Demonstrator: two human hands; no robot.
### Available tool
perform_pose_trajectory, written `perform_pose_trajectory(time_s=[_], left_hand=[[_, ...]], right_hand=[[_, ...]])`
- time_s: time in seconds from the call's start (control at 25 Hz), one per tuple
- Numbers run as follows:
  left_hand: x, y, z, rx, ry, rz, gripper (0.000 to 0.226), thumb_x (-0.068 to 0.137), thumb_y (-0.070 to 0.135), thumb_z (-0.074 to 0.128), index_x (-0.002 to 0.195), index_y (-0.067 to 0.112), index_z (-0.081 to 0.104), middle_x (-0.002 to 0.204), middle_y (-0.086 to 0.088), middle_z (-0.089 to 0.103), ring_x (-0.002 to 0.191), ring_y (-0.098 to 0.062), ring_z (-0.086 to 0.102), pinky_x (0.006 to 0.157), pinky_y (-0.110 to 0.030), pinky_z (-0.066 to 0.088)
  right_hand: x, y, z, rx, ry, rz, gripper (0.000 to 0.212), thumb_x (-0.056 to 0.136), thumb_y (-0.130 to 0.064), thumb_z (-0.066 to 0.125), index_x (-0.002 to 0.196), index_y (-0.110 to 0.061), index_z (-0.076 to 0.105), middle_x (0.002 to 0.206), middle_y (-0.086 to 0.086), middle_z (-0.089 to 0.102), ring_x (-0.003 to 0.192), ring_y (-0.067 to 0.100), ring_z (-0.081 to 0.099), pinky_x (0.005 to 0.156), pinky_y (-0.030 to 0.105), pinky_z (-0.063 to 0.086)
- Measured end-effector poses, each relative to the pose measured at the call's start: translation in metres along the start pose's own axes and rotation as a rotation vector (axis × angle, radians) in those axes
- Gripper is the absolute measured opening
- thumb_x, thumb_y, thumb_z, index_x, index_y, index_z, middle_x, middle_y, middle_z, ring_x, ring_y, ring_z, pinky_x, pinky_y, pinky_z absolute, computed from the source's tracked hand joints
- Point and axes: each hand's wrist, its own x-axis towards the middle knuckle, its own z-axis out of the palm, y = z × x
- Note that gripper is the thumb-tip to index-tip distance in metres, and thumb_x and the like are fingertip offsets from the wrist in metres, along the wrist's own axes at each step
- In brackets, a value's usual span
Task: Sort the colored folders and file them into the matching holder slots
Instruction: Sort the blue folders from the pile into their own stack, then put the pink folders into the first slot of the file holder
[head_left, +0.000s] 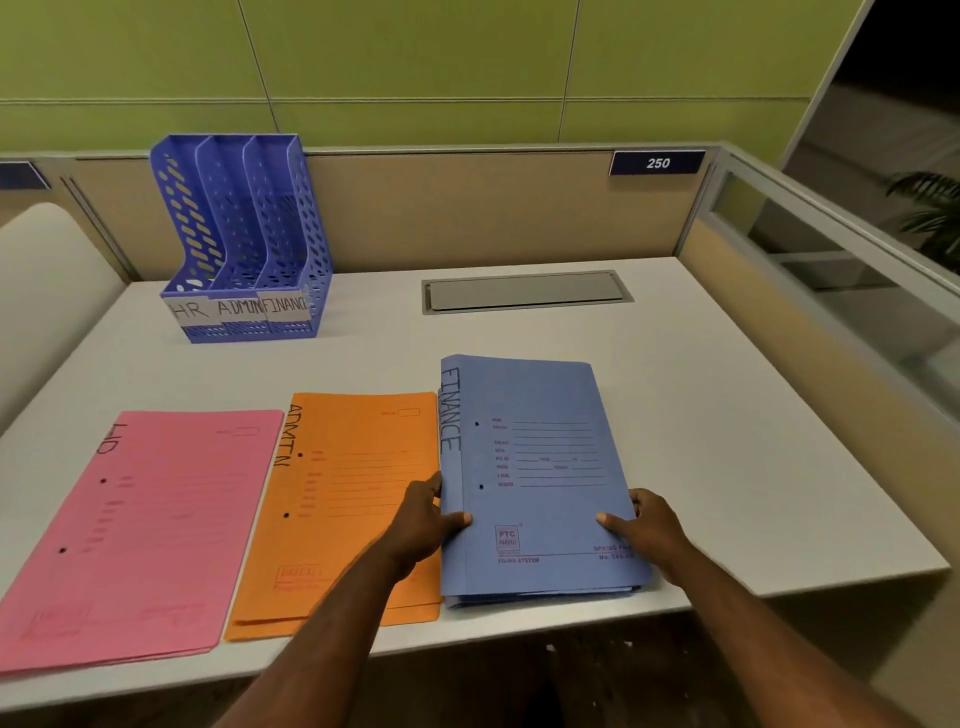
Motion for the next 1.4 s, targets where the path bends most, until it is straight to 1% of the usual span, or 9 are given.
perform_pose_trajectory(time_s=[0.12,0.24,0.36,0.52,0.72,0.92,1.04,1.2,1.4], left_hand=[[0.004,-0.008,0.005,0.06,0.002,-0.049,0.056,0.086,0.009,0.069,0.136,0.008,0.045,0.133,-0.011,0.053,0.116,-0.024,0.056,0.093,-0.037,0.055],[0.009,-0.02,0.01,0.097,0.038,-0.108,0.06,0.085,0.018,0.072,0.136,0.012,0.043,0.136,-0.011,0.041,0.127,-0.026,0.045,0.105,-0.047,0.045],[0.015,-0.021,0.01,0.121,0.094,-0.1,0.063,0.085,0.026,0.072,0.139,0.019,0.04,0.133,-0.007,0.035,0.127,-0.023,0.039,0.108,-0.041,0.041],[0.025,-0.008,-0.005,0.145,0.209,-0.069,0.076,0.088,0.028,0.069,0.15,0.018,0.026,0.136,-0.007,0.035,0.113,-0.019,0.042,0.1,-0.034,0.042],[0.024,0.001,-0.043,0.246,0.409,0.011,0.074,0.088,0.025,0.068,0.149,0.017,0.027,0.135,-0.008,0.041,0.111,-0.02,0.045,0.09,-0.031,0.041],[0.004,-0.011,-0.093,0.417,0.567,0.029,0.075,0.089,0.026,0.067,0.15,0.015,0.026,0.153,-0.007,0.034,0.138,-0.023,0.035,0.111,-0.038,0.033],[-0.013,-0.021,-0.127,0.454,0.654,0.008,0.073,0.088,0.028,0.068,0.148,0.016,0.029,0.152,-0.007,0.037,0.138,-0.023,0.036,0.11,-0.034,0.03],[-0.035,-0.037,-0.177,0.464,0.744,-0.038,0.07,0.088,0.03,0.067,0.147,0.016,0.032,0.151,-0.007,0.038,0.138,-0.024,0.036,0.113,-0.041,0.031],[-0.07,-0.066,-0.253,0.523,0.758,-0.08,0.064,0.091,0.036,0.062,0.146,0.019,0.033,0.152,-0.005,0.038,0.139,-0.025,0.035,0.112,-0.051,0.032]], right_hand=[[0.0,0.005,0.002,-0.111,0.012,-0.008,0.053,0.078,-0.033,0.078,0.119,-0.006,0.057,0.116,0.011,0.064,0.093,0.023,0.062,0.075,0.031,0.051],[0.004,0.003,0.004,-0.268,0.093,-0.027,0.062,0.074,-0.044,0.078,0.12,-0.007,0.058,0.119,0.014,0.059,0.101,0.026,0.059,0.083,0.037,0.054],[0.01,-0.003,0.008,-0.492,0.194,-0.021,0.083,0.072,-0.064,0.068,0.134,-0.013,0.047,0.132,0.01,0.046,0.12,0.029,0.047,0.094,0.043,0.044],[0.027,-0.023,0.019,-0.461,0.272,-0.213,0.081,0.074,-0.064,0.067,0.136,-0.016,0.046,0.134,0.007,0.046,0.124,0.028,0.043,0.101,0.046,0.039],[0.06,-0.076,0.05,-0.401,0.176,-0.458,0.073,0.077,-0.054,0.069,0.135,-0.013,0.049,0.137,0.008,0.047,0.128,0.027,0.043,0.105,0.044,0.036],[0.068,-0.127,0.106,-0.393,0.005,-0.652,0.072,0.08,-0.053,0.068,0.137,-0.013,0.047,0.145,0.009,0.043,0.137,0.026,0.035,0.111,0.047,0.035],[0.058,-0.154,0.146,-0.434,-0.081,-0.759,0.074,0.082,-0.055,0.064,0.14,-0.014,0.044,0.15,0.009,0.038,0.143,0.026,0.028,0.113,0.046,0.027],[0.037,-0.183,0.202,-0.458,-0.147,-0.831,0.069,0.087,-0.054,0.058,0.143,-0.02,0.04,0.156,0.004,0.03,0.147,0.024,0.019,0.115,0.047,0.021],[-0.001,-0.217,0.28,-0.479,-0.192,-0.855,0.066,0.089,-0.053,0.055,0.144,-0.022,0.036,0.157,0.002,0.027,0.147,0.022,0.017,0.117,0.045,0.018]])
